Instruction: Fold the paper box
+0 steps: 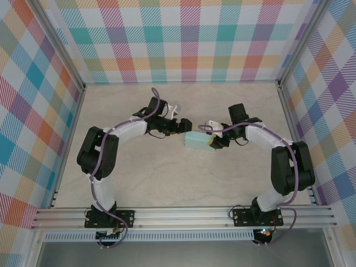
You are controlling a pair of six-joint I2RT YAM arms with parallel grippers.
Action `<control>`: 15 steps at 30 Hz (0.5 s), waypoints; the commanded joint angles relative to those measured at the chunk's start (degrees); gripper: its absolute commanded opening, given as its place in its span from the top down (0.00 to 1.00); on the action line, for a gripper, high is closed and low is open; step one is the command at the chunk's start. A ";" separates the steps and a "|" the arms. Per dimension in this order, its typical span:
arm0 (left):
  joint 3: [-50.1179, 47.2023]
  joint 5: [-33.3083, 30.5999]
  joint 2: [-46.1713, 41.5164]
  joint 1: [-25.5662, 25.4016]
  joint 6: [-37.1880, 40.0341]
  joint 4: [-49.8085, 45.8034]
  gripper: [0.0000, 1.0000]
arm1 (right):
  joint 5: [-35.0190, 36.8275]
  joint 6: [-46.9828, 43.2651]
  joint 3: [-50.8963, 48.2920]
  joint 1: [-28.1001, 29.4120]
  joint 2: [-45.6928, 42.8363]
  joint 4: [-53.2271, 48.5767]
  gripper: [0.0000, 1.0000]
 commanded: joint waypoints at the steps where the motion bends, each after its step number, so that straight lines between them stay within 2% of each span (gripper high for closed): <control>1: -1.93 -1.43 -0.68 0.18 0.06 -2.90 0.00 | 1.45 -0.06 -1.52 -0.49 1.77 -0.57 0.71; 15: -4.87 -2.66 0.89 0.93 0.37 2.70 0.00 | -0.56 0.47 -0.39 -1.98 3.66 -3.27 0.71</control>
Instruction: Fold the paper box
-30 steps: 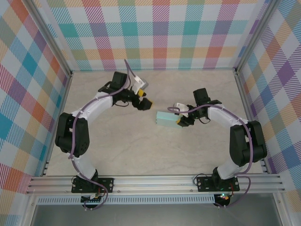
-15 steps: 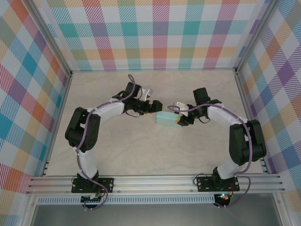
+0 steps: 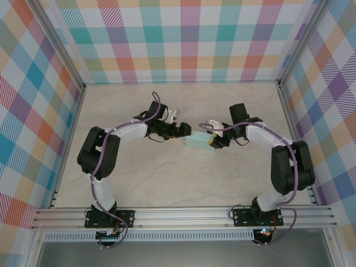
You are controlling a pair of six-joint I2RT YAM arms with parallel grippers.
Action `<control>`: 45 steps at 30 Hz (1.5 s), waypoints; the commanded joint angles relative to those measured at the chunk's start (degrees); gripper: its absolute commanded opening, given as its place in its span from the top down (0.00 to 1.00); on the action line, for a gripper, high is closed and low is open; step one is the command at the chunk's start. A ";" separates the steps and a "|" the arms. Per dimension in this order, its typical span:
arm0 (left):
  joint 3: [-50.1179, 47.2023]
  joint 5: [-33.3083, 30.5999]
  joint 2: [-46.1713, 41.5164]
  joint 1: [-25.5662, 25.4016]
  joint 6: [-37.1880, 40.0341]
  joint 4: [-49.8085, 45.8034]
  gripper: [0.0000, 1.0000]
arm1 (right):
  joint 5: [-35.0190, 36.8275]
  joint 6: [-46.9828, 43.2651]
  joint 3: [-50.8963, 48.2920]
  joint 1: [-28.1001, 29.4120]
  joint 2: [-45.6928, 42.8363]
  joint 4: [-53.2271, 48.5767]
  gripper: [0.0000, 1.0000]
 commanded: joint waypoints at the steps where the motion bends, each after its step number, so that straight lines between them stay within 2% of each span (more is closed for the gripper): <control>1: -2.63 -0.79 0.66 1.31 -0.15 1.91 0.00 | 0.50 -0.32 -0.31 -0.94 3.44 -3.59 0.71; 4: -4.38 0.77 -0.55 2.74 -0.89 3.96 0.00 | 0.08 -0.37 0.72 -1.11 4.46 -4.92 0.72; 12: -2.51 1.30 -0.70 2.79 6.21 -1.40 0.00 | -0.42 0.14 3.41 -1.12 7.09 -7.07 0.75; 22: -5.50 -5.21 4.53 2.92 7.62 0.42 0.00 | 0.36 0.68 4.18 -1.17 8.21 -8.15 0.76; 33: -9.83 -6.51 5.02 5.55 6.85 5.89 0.00 | -0.47 0.63 5.34 -1.30 9.37 -11.18 0.77; 39: -7.77 -2.04 2.90 7.16 5.88 5.03 0.00 | 1.01 -2.36 3.60 -1.20 8.43 -12.00 0.76; 45: -6.98 -0.58 2.20 8.58 7.73 4.93 0.00 | 2.37 -2.75 3.92 -1.19 8.82 -12.19 0.77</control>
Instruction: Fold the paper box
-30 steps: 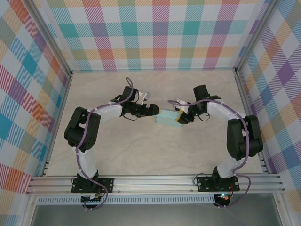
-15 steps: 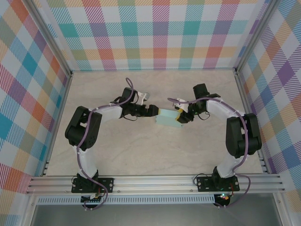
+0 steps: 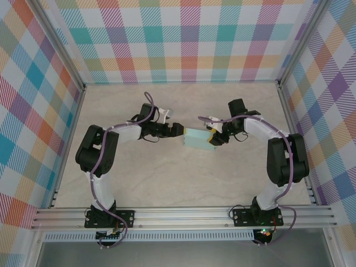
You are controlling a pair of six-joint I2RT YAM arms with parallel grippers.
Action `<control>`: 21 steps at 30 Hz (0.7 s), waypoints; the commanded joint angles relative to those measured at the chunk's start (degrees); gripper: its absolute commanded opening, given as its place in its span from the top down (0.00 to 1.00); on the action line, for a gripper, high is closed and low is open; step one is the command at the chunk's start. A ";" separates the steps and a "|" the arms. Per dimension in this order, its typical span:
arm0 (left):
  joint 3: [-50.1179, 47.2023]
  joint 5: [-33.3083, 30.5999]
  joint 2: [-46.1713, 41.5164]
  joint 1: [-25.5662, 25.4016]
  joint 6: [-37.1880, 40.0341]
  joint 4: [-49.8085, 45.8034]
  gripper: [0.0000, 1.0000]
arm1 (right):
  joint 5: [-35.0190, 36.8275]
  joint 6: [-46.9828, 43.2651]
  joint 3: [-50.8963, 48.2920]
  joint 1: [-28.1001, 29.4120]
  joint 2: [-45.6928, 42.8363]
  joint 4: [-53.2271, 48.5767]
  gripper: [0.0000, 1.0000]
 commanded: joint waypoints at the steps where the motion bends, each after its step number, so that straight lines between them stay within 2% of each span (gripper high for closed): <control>1: -0.86 -4.97 1.05 3.32 3.12 -6.51 0.00 | 4.41 -1.35 -2.92 -0.45 3.39 -5.83 0.77; 7: -0.38 -7.75 2.40 3.68 5.97 -10.15 0.00 | 3.83 -0.84 -3.05 -0.47 3.74 -5.44 0.78; 11: -1.23 -6.49 1.20 3.39 5.22 -8.48 0.00 | 3.17 -0.29 -2.87 -0.47 3.59 -4.63 0.79; 14: 0.84 -3.80 -1.40 3.48 2.74 -8.35 0.00 | 1.71 0.95 -3.29 -0.25 2.34 -2.58 0.79; 17: 3.10 3.77 -4.71 2.69 0.10 -3.30 0.00 | 1.68 0.24 -3.21 0.28 1.80 -2.56 0.79; 18: 2.19 9.40 -7.13 1.55 3.87 1.33 0.00 | 1.54 -0.22 -2.77 0.41 2.06 -3.21 0.79; 19: -0.72 13.68 -11.01 -0.19 11.75 5.11 0.00 | 1.46 -0.87 -2.23 0.50 2.51 -3.90 0.79; 21: -4.56 11.74 -18.08 -2.87 28.16 2.07 0.00 | 1.55 -2.21 -1.49 0.75 2.98 -5.06 0.79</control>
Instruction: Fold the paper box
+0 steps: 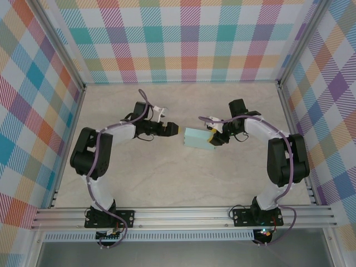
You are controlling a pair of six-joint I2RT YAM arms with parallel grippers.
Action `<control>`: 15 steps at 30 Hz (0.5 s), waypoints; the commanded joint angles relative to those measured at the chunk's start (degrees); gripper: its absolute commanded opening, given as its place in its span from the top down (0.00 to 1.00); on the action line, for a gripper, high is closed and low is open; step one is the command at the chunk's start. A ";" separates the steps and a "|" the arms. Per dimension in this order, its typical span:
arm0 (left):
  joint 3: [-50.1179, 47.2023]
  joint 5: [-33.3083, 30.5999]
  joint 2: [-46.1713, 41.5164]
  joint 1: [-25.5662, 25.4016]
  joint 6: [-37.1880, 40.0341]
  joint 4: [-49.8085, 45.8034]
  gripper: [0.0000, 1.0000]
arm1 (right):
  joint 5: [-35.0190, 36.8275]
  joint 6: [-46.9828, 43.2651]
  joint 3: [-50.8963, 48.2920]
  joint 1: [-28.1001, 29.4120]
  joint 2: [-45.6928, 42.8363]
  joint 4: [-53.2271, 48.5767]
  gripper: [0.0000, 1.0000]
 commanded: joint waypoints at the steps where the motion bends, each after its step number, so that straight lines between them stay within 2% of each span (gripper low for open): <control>1: -2.66 7.08 -12.27 -4.05 22.09 2.49 0.00 | 1.94 -2.69 -0.78 0.61 3.45 -5.94 0.79; 3: 0.59 6.82 -10.09 -3.24 25.49 -1.75 0.00 | 1.30 -4.12 -0.39 0.78 3.56 -7.20 0.78; 5: 4.82 8.64 -6.08 -3.14 32.52 -9.49 0.00 | 1.21 -5.47 -0.28 1.26 3.52 -7.69 0.78; 6: 5.51 8.74 -4.69 -3.42 34.88 -10.32 0.00 | 1.20 -5.83 -0.19 1.55 3.52 -7.82 0.78; 7: 4.99 8.29 -3.95 -3.81 37.03 -9.61 0.00 | 1.08 -5.86 0.02 1.73 3.67 -8.00 0.78; 10: 2.56 7.81 -1.57 -4.08 36.38 -0.54 0.00 | 0.38 -6.00 0.46 1.80 3.57 -8.86 0.78; 15: 4.85 4.45 2.47 -7.33 44.08 -3.88 0.10 | 0.52 -6.26 0.33 1.82 4.14 -9.59 0.78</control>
